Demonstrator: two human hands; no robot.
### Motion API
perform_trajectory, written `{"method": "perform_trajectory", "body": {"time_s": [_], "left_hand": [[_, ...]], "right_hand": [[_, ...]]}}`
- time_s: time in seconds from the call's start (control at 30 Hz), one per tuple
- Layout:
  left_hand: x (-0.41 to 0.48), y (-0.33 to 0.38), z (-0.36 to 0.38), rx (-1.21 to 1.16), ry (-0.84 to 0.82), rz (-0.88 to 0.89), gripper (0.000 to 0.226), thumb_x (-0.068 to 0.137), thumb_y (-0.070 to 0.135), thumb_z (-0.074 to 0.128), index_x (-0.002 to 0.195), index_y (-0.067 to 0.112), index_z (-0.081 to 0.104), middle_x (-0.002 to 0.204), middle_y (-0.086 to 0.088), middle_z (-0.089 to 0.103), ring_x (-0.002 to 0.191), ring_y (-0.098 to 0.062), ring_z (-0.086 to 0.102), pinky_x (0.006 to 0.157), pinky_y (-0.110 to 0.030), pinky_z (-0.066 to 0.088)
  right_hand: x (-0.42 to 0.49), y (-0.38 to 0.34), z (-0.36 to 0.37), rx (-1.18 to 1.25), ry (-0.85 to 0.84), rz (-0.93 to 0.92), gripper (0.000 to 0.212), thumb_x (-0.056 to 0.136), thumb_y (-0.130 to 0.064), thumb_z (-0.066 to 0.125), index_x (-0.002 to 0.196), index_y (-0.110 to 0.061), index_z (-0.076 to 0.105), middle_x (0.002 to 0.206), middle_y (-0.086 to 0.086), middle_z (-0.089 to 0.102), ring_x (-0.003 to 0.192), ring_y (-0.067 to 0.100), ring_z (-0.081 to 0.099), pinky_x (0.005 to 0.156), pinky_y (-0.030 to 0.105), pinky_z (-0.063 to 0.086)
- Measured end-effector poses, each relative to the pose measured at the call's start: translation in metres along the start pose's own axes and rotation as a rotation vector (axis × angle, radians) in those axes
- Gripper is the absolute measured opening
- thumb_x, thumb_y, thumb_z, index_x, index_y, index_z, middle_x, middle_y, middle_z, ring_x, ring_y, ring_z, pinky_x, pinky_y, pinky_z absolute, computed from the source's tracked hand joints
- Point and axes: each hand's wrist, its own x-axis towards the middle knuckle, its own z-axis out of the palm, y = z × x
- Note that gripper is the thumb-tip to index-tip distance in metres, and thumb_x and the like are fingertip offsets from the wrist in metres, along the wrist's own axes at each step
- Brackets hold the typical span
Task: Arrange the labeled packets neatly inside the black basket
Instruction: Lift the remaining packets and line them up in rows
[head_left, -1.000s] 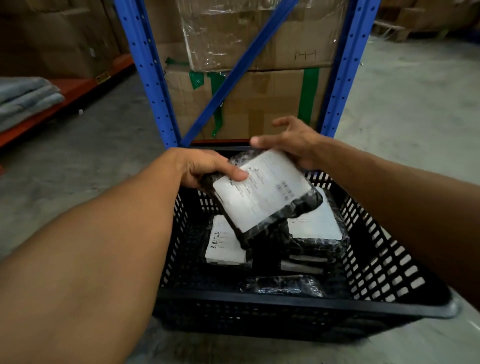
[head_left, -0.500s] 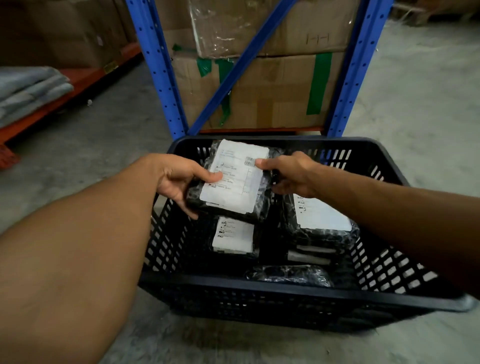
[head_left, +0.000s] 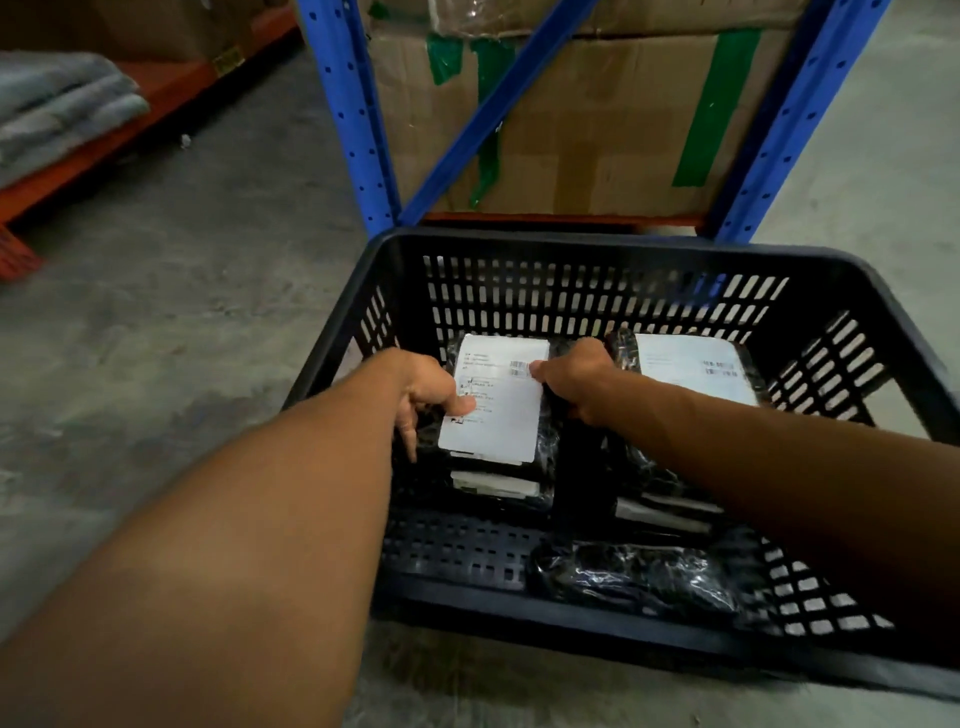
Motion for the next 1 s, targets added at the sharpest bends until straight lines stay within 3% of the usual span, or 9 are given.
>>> {"method": "perform_trajectory", "body": {"time_s": [0.13, 0.3, 0.6, 0.7, 0.77, 0.83, 0.9, 0.97, 1.0], "left_hand": [[0.023, 0.004, 0.008, 0.088, 0.035, -0.045, 0.054, 0.097, 0.017, 0.055, 0.146, 0.005, 0.036, 0.151, -0.024, 0.039, 0.122, -0.053, 0.050, 0.095, -0.073, 0.041], [0.035, 0.010, 0.004, 0.108, 0.018, -0.080, 0.050, 0.097, 0.014, 0.054, 0.145, 0.007, 0.038, 0.150, -0.025, 0.038, 0.119, -0.057, 0.050, 0.089, -0.077, 0.041], [0.008, 0.008, 0.017, 0.332, 0.077, -0.061, 0.050, 0.100, 0.027, 0.050, 0.146, 0.011, 0.038, 0.156, -0.020, 0.032, 0.133, -0.045, 0.042, 0.102, -0.055, 0.044], [-0.003, 0.017, 0.015, 0.558, 0.286, -0.001, 0.061, 0.097, 0.034, 0.054, 0.148, 0.008, 0.034, 0.150, -0.019, 0.040, 0.129, -0.037, 0.048, 0.098, -0.043, 0.046], [-0.003, 0.022, 0.001, 0.611, 0.350, 0.022, 0.050, 0.095, 0.025, 0.059, 0.138, 0.006, 0.044, 0.128, -0.021, 0.054, 0.106, -0.031, 0.060, 0.091, -0.038, 0.052], [-0.010, 0.026, -0.002, 0.575, 0.295, -0.006, 0.028, 0.091, 0.013, 0.063, 0.115, -0.001, 0.058, 0.097, -0.016, 0.061, 0.076, -0.021, 0.062, 0.069, -0.026, 0.056], [-0.023, 0.027, 0.011, 0.587, 0.098, -0.069, 0.014, 0.089, 0.007, 0.066, 0.099, -0.001, 0.062, 0.079, -0.013, 0.067, 0.057, -0.015, 0.066, 0.049, -0.021, 0.055], [-0.038, 0.024, 0.034, 0.623, -0.144, -0.102, 0.022, 0.089, 0.002, 0.064, 0.111, 0.000, 0.062, 0.081, -0.015, 0.072, 0.061, -0.019, 0.073, 0.049, -0.025, 0.058], [-0.041, 0.022, 0.047, 0.650, -0.249, -0.091, 0.033, 0.090, -0.001, 0.061, 0.122, 0.004, 0.058, 0.087, -0.016, 0.073, 0.068, -0.022, 0.075, 0.054, -0.029, 0.060]], "right_hand": [[0.017, 0.018, 0.018, -0.145, -0.015, 0.008, 0.040, 0.086, -0.020, 0.073, 0.121, -0.005, 0.061, 0.121, 0.015, 0.065, 0.108, 0.031, 0.064, 0.092, 0.040, 0.055], [0.029, 0.021, 0.014, -0.158, -0.020, 0.000, 0.040, 0.082, -0.023, 0.077, 0.115, -0.006, 0.062, 0.119, 0.012, 0.065, 0.099, 0.026, 0.060, 0.080, 0.033, 0.051], [-0.008, 0.014, 0.001, -0.466, -0.191, -0.120, 0.049, 0.087, -0.023, 0.071, 0.128, -0.003, 0.055, 0.126, 0.013, 0.061, 0.112, 0.028, 0.061, 0.096, 0.037, 0.053], [-0.037, 0.011, -0.015, -0.650, -0.210, -0.269, 0.028, 0.087, -0.021, 0.068, 0.107, -0.002, 0.064, 0.099, 0.010, 0.066, 0.092, 0.025, 0.065, 0.072, 0.029, 0.056], [-0.054, 0.010, -0.030, -0.749, -0.203, -0.341, 0.014, 0.087, -0.014, 0.064, 0.087, 0.000, 0.066, 0.078, 0.012, 0.070, 0.069, 0.026, 0.068, 0.061, 0.032, 0.060], [-0.069, 0.013, -0.049, -0.725, -0.331, -0.277, 0.013, 0.090, -0.004, 0.057, 0.082, 0.003, 0.064, 0.070, 0.018, 0.066, 0.058, 0.028, 0.064, 0.063, 0.037, 0.061], [-0.081, 0.021, -0.074, -0.723, -0.497, -0.172, 0.015, 0.092, 0.004, 0.051, 0.080, -0.001, 0.059, 0.064, 0.016, 0.055, 0.047, 0.023, 0.055, 0.049, 0.030, 0.056], [-0.088, 0.034, -0.098, -0.902, -0.624, -0.076, 0.016, 0.092, 0.008, 0.048, 0.098, -0.003, 0.059, 0.064, 0.011, 0.058, 0.047, 0.020, 0.060, 0.048, 0.029, 0.057], [-0.092, 0.045, -0.107, -1.013, -0.698, -0.009, 0.022, 0.094, 0.008, 0.048, 0.109, -0.005, 0.056, 0.070, 0.012, 0.061, 0.057, 0.025, 0.068, 0.058, 0.035, 0.061]]}}
